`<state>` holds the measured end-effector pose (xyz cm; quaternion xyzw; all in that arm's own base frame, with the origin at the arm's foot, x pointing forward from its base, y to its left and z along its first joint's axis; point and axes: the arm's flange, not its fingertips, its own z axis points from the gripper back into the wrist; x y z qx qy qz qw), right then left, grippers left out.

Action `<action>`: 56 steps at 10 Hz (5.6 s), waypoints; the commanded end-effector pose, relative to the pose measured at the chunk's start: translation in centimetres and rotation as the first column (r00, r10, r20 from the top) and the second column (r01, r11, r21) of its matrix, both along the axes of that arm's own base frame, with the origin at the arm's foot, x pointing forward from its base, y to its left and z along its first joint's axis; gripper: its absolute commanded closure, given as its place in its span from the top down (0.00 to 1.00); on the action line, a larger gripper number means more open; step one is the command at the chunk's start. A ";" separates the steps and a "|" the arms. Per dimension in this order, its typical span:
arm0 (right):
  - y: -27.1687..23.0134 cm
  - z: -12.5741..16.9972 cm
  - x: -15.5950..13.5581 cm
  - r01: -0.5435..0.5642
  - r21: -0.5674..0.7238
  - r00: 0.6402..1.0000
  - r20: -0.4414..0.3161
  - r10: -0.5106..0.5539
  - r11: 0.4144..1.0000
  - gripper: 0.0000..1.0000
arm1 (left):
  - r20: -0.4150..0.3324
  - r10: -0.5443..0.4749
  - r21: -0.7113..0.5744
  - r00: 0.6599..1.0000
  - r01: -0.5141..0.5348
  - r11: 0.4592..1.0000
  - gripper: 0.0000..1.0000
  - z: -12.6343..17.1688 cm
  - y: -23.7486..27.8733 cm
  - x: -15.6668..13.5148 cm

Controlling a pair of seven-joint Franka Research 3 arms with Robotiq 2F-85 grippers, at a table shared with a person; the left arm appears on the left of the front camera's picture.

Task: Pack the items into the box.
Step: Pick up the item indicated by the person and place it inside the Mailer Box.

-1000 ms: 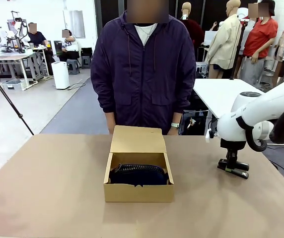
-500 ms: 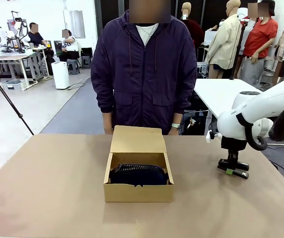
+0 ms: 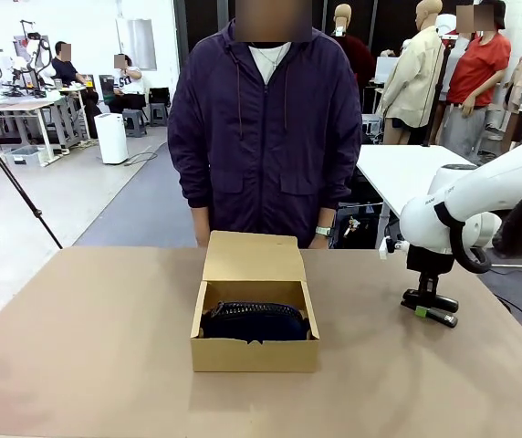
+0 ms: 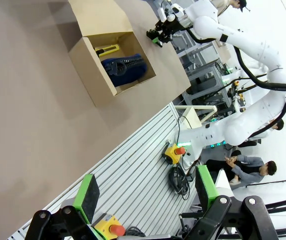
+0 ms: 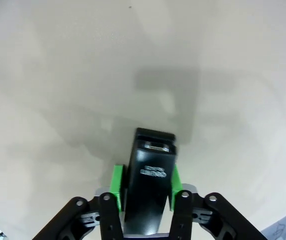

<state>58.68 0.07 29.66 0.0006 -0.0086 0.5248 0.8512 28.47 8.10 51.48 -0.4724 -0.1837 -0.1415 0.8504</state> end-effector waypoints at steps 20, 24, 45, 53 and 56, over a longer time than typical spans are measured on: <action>2.8 21.3 -10.9 -0.002 -0.071 0.998 -0.064 -0.003 0.997 0.00 | 0.002 -0.010 -0.003 1.000 0.010 1.000 1.00 0.0 0.2 -0.1; 20.8 25.7 -7.2 -0.382 -0.066 0.922 0.040 0.385 0.922 0.00 | 0.002 -0.010 -0.003 1.000 0.010 1.000 1.00 0.0 0.2 -0.1; 38.5 8.9 -11.8 -0.459 0.055 0.886 0.104 0.452 0.887 1.00 | 0.002 -0.010 -0.003 1.000 0.010 1.000 1.00 0.0 0.2 -0.1; 35.8 12.1 -10.5 -0.437 0.088 0.896 0.128 0.425 0.895 1.00 | 0.002 -0.010 -0.003 1.000 0.010 1.000 1.00 0.0 0.2 -0.1; 27.1 19.5 -10.0 -0.211 0.185 0.974 0.122 0.191 0.960 1.00 | 0.002 -0.010 -0.003 1.000 0.010 1.000 1.00 0.0 0.2 -0.1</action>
